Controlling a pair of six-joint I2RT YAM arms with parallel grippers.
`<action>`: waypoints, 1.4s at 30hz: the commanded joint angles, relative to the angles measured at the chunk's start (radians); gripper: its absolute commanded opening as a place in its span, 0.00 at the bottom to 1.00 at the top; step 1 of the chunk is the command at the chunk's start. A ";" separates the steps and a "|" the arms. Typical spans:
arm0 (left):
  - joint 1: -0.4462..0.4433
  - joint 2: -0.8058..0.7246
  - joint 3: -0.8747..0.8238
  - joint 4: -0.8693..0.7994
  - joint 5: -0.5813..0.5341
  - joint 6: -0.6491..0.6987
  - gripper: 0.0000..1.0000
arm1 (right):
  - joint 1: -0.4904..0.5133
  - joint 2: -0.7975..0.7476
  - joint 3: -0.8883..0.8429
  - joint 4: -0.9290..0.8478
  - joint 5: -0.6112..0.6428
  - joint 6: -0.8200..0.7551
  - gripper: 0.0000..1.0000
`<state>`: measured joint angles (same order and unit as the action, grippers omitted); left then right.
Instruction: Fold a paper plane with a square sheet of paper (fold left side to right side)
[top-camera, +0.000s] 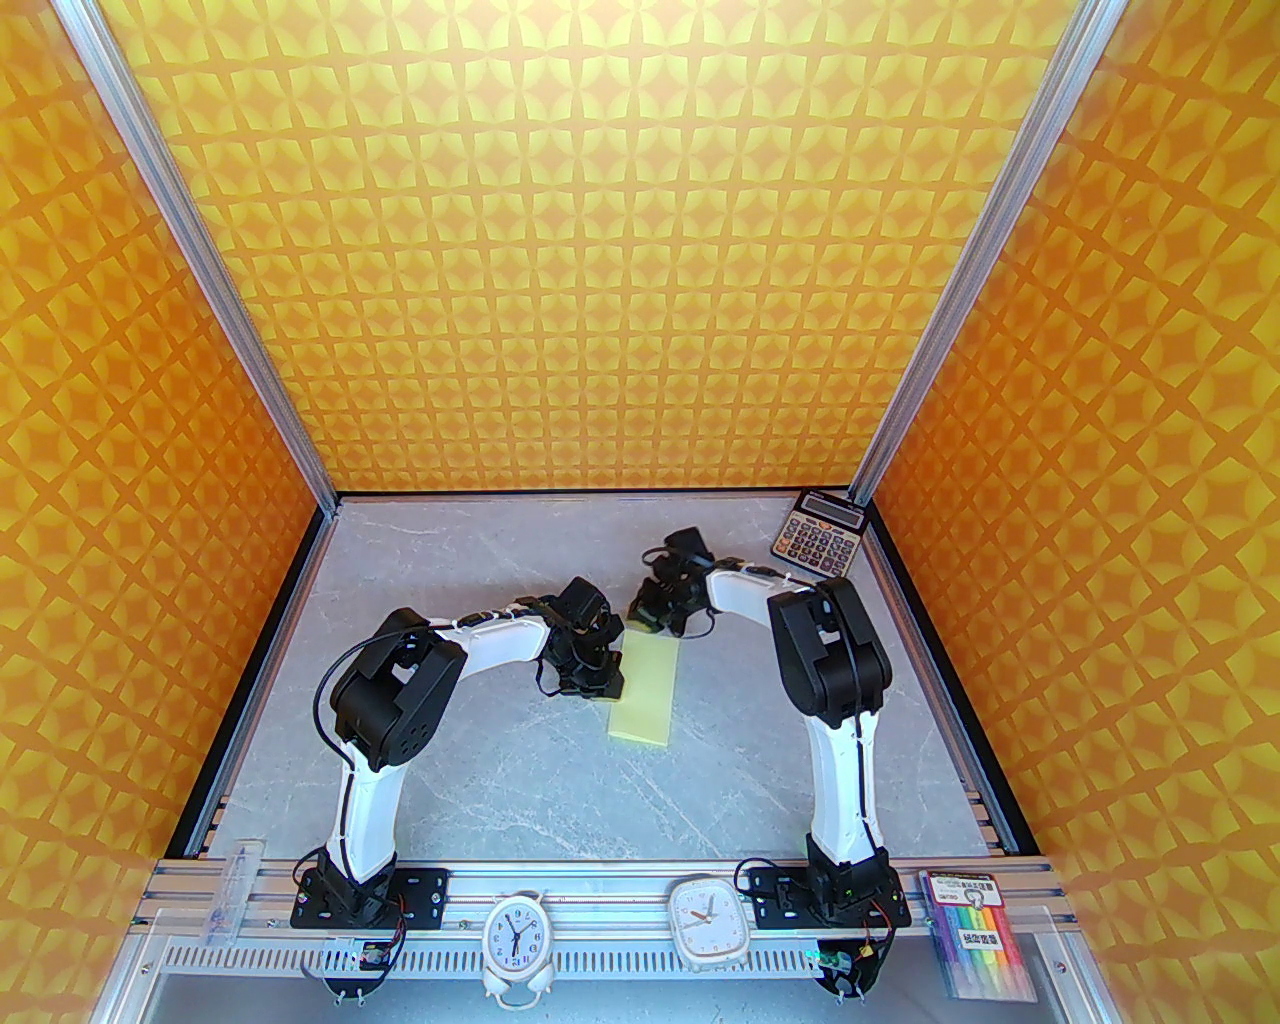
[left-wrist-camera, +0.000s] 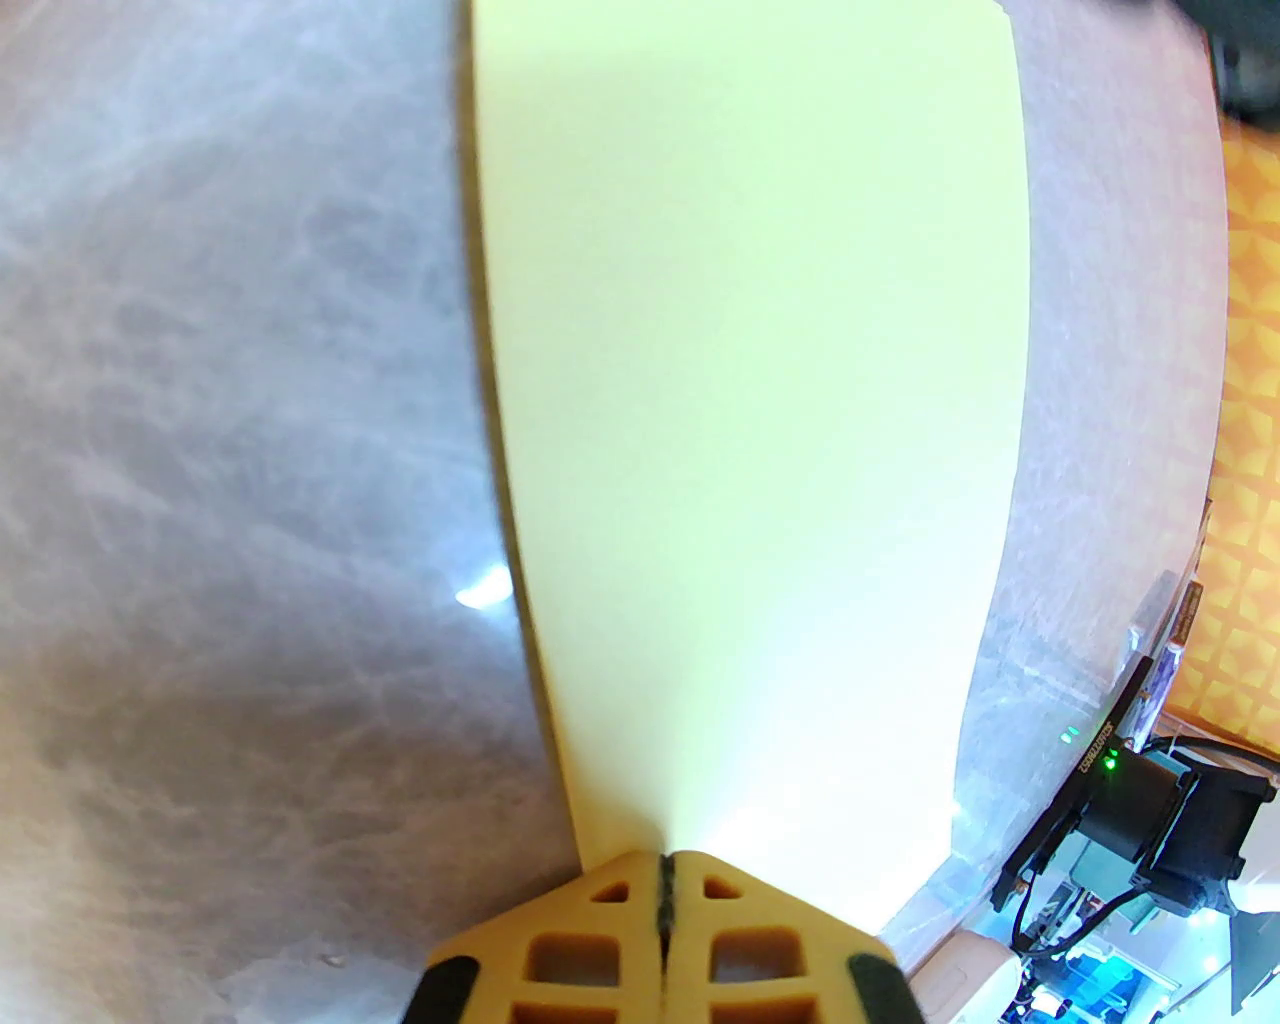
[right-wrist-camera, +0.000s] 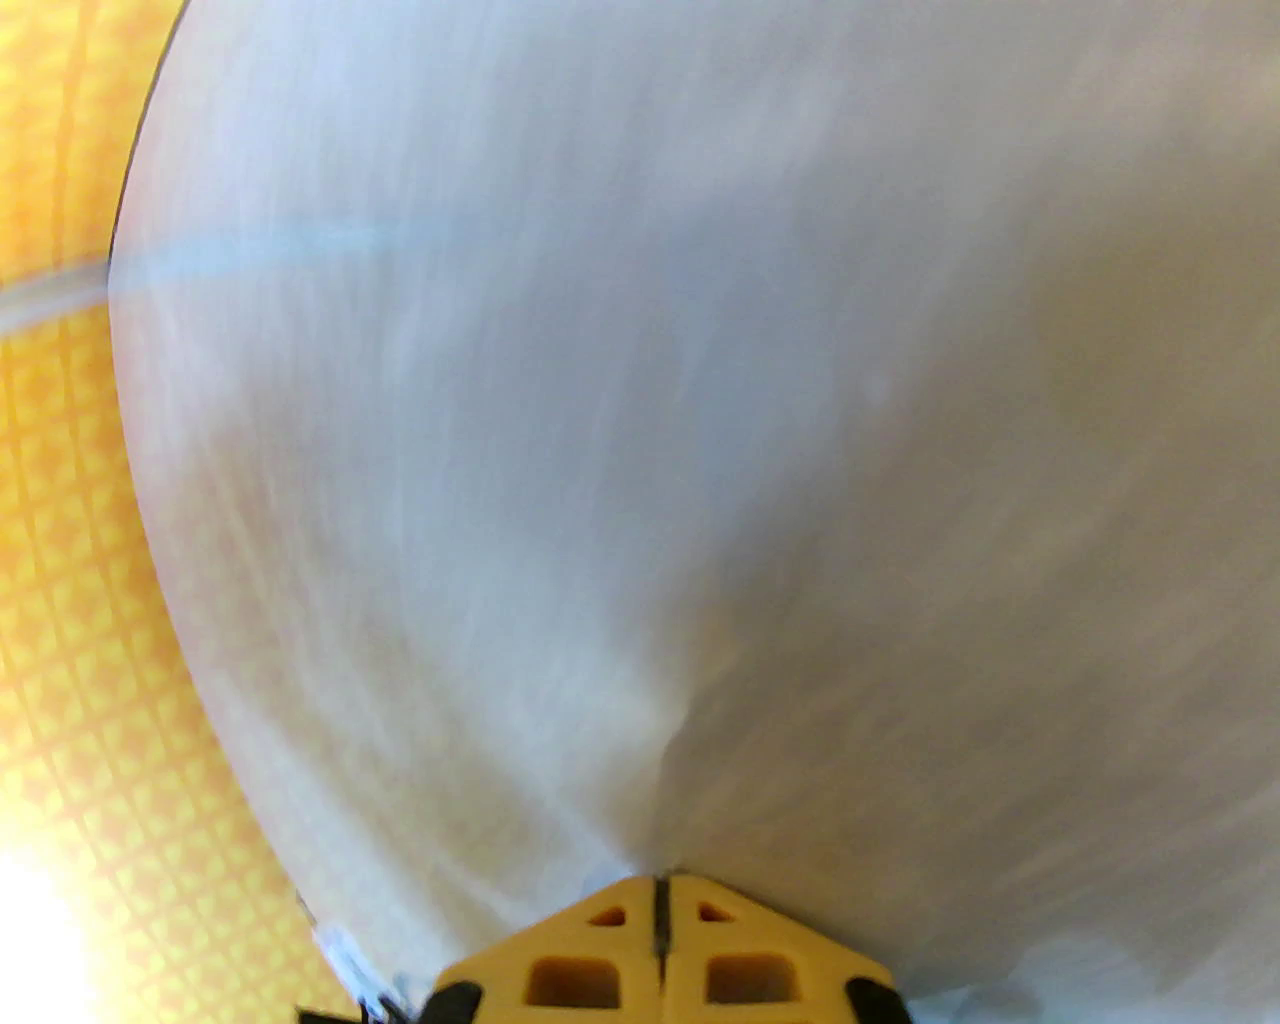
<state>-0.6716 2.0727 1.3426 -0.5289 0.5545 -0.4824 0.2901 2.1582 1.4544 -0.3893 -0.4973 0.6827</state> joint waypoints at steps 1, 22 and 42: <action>-0.020 0.035 -0.033 -0.127 -0.036 -0.004 0.00 | -0.010 0.017 0.051 -0.023 0.075 -0.055 0.00; -0.019 0.021 0.010 -0.132 -0.036 -0.013 0.00 | 0.149 -0.266 -0.433 0.203 -0.025 0.066 0.00; -0.061 -0.126 -0.199 0.033 -0.019 -0.133 0.04 | 0.162 -0.193 -0.398 0.152 0.082 0.043 0.00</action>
<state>-0.7002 1.9629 1.1824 -0.4767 0.5465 -0.5846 0.4526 1.9133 1.0435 -0.2157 -0.5159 0.7280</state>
